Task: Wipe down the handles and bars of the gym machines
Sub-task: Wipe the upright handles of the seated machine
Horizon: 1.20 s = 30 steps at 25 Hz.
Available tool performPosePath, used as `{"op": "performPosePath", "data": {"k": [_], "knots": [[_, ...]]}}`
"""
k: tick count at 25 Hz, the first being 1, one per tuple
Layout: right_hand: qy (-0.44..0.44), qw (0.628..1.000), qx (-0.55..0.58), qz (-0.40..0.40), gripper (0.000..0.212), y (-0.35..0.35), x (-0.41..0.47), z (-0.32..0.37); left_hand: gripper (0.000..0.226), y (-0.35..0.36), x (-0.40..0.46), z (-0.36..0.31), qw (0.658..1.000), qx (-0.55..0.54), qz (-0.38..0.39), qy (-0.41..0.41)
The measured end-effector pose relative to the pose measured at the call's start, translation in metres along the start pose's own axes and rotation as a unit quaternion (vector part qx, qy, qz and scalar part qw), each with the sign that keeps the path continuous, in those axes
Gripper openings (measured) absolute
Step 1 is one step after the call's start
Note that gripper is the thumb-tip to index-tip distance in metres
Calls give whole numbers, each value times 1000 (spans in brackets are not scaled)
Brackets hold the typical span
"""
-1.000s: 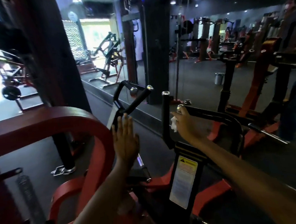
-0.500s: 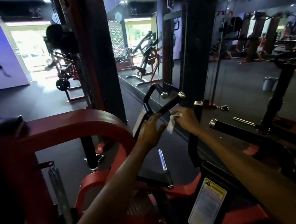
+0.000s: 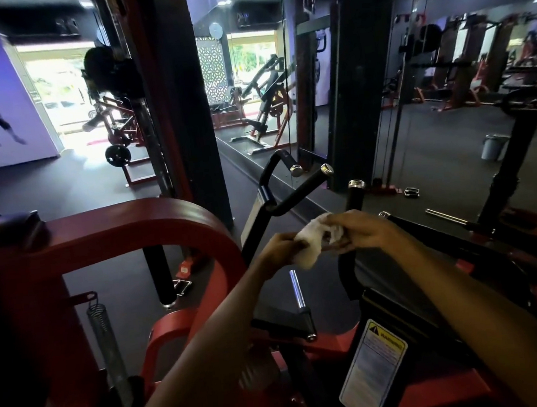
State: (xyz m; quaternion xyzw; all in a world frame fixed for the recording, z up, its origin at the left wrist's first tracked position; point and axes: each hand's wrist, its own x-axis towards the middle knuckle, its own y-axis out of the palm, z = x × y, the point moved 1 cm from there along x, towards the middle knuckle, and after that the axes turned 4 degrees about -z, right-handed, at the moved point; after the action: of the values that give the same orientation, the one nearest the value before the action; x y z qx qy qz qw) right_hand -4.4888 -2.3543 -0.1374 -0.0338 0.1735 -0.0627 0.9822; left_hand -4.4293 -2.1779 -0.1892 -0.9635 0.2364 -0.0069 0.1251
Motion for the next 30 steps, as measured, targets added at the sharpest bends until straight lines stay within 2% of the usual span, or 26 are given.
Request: {"op": "performPosePath", "data": {"k": [2, 3, 7, 9, 11, 13, 17, 20, 22, 24, 27, 30], "knots": [[33, 977, 210, 30, 30, 4, 2, -7, 31, 3, -3, -2, 992, -120, 9, -47], [32, 969, 244, 23, 34, 7, 5, -13, 31, 3, -3, -2, 987, -150, 1, -59], [12, 987, 156, 38, 43, 23, 6, -26, 22, 2, -11, 0, 985, -146, -42, -86], [15, 990, 141, 20, 32, 30, 3, -23, 21, -1, -14, 4, 988, -139, -31, -53], [36, 974, 221, -24, 10, 38, 3, -21, 19, -3, -14, 9, 987, -153, -15, -48], [47, 956, 280, -77, 16, 41, 5, -26, 19, -4, -13, 14, 985, -164, -14, -49], [-16, 982, 178, -60, 20, 48, 2, -31, 11, -4, -12, 21, 981, -181, -61, -33], [-60, 979, 165, -106, 35, 53, 2, -27, 22, -4, -11, 24, 972, -195, -127, -11], [-67, 984, 126, -102, 29, 55, 0, -27, 13, -5, -8, 23, 979, -147, -141, 21], [-71, 989, 90, -95, 23, 56, 1, -28, 21, -5, -5, 22, 986, -99, -126, 45], [-89, 987, 87, -96, 17, 56, -2, -27, 19, -6, -7, 22, 990, -18, -107, 85], [-113, 986, -34, -120, 28, 57, -5, -29, 24, -7, -4, 25, 972, 92, -140, 163]]}}
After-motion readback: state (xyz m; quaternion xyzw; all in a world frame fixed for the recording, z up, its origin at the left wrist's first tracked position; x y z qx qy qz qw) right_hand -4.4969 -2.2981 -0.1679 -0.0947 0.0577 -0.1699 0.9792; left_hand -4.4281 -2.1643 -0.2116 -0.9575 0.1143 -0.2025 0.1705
